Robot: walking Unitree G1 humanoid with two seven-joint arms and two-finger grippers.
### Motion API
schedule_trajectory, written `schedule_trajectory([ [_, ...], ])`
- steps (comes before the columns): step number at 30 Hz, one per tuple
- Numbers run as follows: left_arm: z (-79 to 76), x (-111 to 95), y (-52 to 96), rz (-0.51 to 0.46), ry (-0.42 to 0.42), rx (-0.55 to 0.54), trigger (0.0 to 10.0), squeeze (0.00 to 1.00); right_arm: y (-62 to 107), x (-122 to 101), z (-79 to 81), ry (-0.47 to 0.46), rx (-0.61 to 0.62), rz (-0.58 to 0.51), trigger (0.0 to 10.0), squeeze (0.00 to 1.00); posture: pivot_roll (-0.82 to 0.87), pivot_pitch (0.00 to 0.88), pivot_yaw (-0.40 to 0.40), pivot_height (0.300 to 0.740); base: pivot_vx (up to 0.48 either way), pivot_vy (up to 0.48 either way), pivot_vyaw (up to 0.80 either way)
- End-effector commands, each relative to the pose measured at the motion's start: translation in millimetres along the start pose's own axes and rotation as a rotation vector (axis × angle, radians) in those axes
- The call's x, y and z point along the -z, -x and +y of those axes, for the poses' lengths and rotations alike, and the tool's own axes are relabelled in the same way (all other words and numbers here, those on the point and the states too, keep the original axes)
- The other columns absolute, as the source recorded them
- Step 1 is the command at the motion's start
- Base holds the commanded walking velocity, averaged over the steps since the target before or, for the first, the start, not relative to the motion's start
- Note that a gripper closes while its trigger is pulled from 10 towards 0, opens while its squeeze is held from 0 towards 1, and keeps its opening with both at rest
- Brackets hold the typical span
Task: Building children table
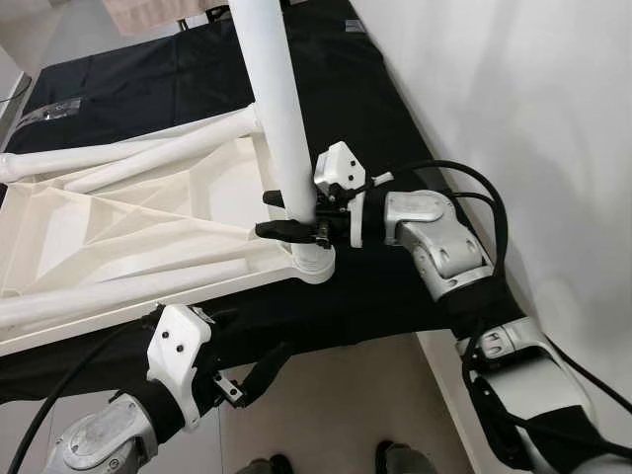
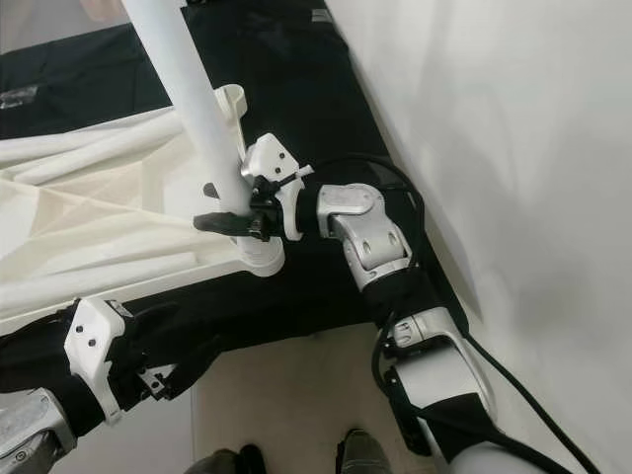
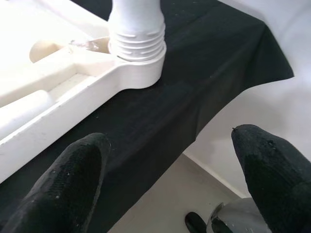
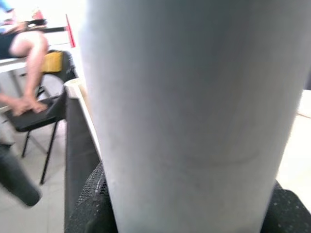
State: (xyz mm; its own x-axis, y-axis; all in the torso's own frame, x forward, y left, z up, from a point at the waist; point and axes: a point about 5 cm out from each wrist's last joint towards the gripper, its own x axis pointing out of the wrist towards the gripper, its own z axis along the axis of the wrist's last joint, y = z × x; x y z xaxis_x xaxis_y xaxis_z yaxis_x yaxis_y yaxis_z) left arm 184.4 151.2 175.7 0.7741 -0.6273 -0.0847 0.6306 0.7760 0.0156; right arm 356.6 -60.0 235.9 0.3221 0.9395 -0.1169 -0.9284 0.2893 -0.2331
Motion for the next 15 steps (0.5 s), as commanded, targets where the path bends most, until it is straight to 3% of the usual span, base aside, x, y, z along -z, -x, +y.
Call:
schedule_trajectory([
  [1, -2.9, 1, 3.1, 0.023, -0.011, 0.013, 10.0, 0.00, 8.0, 63, 5.3, -0.239, 0.129, 0.213, 10.0, 0.00, 0.00, 0.293, 0.094, 0.740, 0.000, 0.000, 0.00],
  [5, -3.4, 1, 3.2, 0.022, -0.008, 0.011, 10.0, 0.00, 6.3, 70, 10.1, -0.253, 0.256, 0.213, 10.0, 0.00, 0.00, 0.297, 0.083, 0.740, 0.000, 0.000, 0.00],
  [6, -3.5, 1, 3.4, 0.021, -0.009, 0.010, 10.0, 0.00, 5.2, 76, 15.6, -0.253, 0.410, 0.247, 10.0, 0.00, 0.00, 0.297, 0.077, 0.740, 0.000, 0.000, 0.00],
  [7, -3.5, 1, 3.4, 0.021, -0.009, 0.010, 10.0, 0.00, 5.2, 76, 15.6, -0.253, 0.410, 0.247, 10.0, 0.00, 0.00, 0.297, 0.077, 0.740, 0.000, 0.000, 0.00],
  [8, -3.4, 1, 3.5, 0.021, -0.009, 0.009, 10.0, 0.00, 5.9, 80, 19.4, -0.252, 0.524, 0.274, 10.0, 0.00, -0.01, 0.299, 0.075, 0.740, 0.000, 0.000, 0.00],
  [9, -3.4, 1, 3.5, 0.021, -0.009, 0.009, 10.0, 0.00, 5.9, 80, 19.4, -0.252, 0.524, 0.274, 10.0, 0.00, -0.01, 0.299, 0.075, 0.740, 0.000, 0.000, 0.00],
  [11, -2.3, 1, 3.2, 0.018, -0.008, 0.006, 10.0, 0.00, -5.6, 82, 59.7, -0.235, 0.668, 0.253, 10.0, 0.00, 0.00, 0.307, 0.082, 0.740, 0.000, 0.000, 0.00],
  [12, -2.3, 1, 3.2, 0.018, -0.008, 0.006, 10.0, 0.00, -5.6, 82, 59.7, -0.235, 0.668, 0.253, 10.0, 0.00, 0.00, 0.307, 0.082, 0.740, 0.000, 0.000, 0.00],
  [14, -1.3, 0, 2.8, 0.017, -0.009, 0.004, 10.0, 0.00, -11.8, 79, 75.2, -0.234, 0.722, 0.228, 10.0, 0.00, 0.00, 0.305, 0.087, 0.740, 0.000, 0.000, 0.00],
  [15, -0.9, 0, 2.5, 0.018, -0.011, 0.004, 10.0, 0.00, -14.5, 79, 72.6, -0.229, 0.737, 0.229, 10.0, 0.00, 0.00, 0.301, 0.088, 0.740, 0.000, 0.000, 0.00],
])
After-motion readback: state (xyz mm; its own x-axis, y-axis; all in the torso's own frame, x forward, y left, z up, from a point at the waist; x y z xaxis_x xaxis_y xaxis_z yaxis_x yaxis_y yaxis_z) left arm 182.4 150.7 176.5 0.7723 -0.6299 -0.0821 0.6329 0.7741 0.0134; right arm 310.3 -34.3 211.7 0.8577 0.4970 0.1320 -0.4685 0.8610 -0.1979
